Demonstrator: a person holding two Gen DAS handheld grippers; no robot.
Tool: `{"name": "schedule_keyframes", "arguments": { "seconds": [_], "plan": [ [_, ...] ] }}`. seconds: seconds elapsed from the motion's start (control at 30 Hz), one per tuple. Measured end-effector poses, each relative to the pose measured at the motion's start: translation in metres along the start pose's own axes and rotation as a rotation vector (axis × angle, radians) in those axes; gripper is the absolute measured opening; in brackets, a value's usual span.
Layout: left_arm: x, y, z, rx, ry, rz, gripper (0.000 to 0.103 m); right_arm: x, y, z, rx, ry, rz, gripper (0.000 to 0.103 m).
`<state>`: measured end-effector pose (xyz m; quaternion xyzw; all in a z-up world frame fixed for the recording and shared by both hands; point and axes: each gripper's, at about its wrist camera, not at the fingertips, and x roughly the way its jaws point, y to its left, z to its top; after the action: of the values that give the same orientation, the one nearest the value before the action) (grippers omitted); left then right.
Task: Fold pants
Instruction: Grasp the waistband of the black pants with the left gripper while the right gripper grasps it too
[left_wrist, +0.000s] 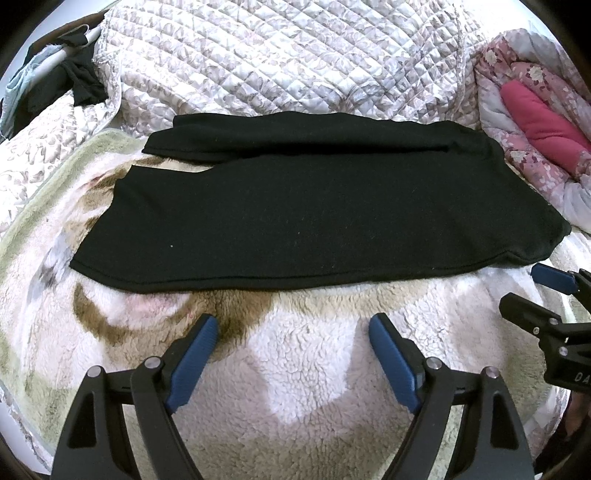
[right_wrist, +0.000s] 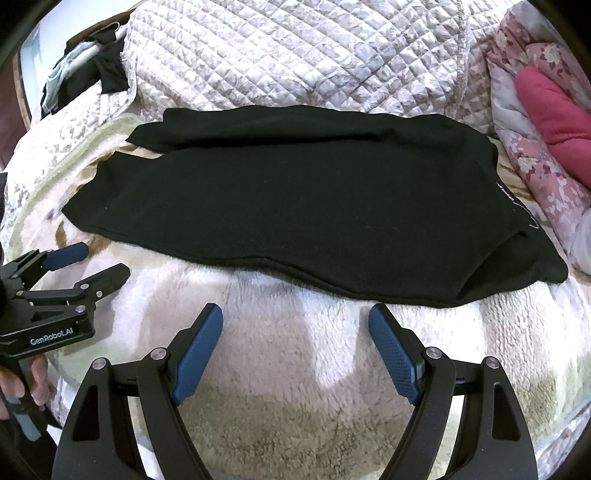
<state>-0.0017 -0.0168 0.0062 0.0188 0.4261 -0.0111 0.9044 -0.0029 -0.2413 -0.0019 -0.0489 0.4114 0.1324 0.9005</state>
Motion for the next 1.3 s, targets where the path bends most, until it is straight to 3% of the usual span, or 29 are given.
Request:
{"name": "schedule_keyframes", "arguments": {
  "seconds": [0.87,1.0,1.17,1.3],
  "plan": [
    [-0.012,0.012,-0.002,-0.039,-0.06,-0.022,0.085,-0.018,-0.031,-0.001,0.071,-0.023,-0.036,0.081],
    [-0.012,0.027,-0.001,-0.09,-0.063,-0.018,0.085,-0.022,-0.051,-0.002,0.124,-0.03,-0.063,0.081],
    [-0.007,0.059,0.001,-0.187,-0.057,0.02,0.085,-0.024,-0.094,-0.004,0.289,-0.029,-0.087,0.081],
    [0.002,0.09,0.001,-0.296,-0.035,0.042,0.085,-0.02,-0.118,-0.003,0.414,-0.031,-0.018,0.081]
  ]
}}
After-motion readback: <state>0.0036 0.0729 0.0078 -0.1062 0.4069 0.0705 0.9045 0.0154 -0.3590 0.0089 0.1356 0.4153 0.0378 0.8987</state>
